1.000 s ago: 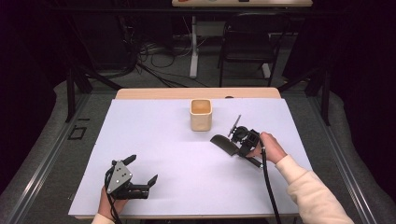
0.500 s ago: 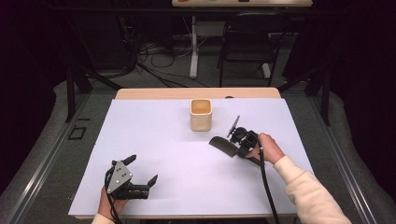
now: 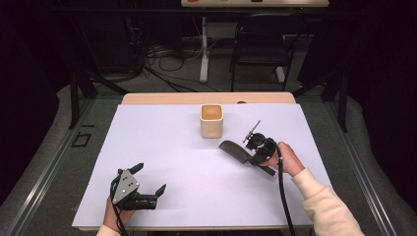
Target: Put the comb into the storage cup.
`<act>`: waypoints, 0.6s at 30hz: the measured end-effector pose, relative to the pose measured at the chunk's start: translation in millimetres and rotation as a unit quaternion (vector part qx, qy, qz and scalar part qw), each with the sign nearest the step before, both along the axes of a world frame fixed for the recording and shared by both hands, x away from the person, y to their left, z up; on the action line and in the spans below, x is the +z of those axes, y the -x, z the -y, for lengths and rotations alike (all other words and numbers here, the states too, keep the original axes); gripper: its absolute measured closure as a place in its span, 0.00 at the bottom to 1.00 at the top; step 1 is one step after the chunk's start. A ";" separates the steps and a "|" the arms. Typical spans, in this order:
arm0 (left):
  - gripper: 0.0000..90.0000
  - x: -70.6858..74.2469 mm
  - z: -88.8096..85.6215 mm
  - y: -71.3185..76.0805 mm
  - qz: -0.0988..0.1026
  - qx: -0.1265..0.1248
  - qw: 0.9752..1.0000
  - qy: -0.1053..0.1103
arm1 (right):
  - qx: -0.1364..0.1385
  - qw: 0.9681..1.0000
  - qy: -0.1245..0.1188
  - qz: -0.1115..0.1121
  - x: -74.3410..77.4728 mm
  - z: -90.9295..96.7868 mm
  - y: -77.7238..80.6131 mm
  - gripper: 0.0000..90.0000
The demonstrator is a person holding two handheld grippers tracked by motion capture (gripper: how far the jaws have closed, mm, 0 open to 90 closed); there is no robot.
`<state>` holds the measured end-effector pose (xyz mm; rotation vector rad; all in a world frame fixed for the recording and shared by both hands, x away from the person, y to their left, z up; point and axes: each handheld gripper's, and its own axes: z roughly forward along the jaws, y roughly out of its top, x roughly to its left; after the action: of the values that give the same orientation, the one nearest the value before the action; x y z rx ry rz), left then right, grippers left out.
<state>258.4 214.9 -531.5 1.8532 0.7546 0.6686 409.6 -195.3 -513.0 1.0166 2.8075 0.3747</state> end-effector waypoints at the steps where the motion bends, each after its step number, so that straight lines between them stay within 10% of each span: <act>1: 0.00 0.1 -0.4 -0.1 0.000 0.000 1.000 0.000 | 0.002 1.000 -0.003 0.003 1.1 0.7 0.8 0.80; 18: 0.00 -0.3 -0.4 -0.6 0.001 0.001 1.000 -0.001 | -0.003 0.996 -0.083 0.038 12.0 19.7 14.5 0.80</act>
<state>259.1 215.3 -531.8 1.8539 0.7547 0.6710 395.1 -215.0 -501.1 1.0191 2.7425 0.6397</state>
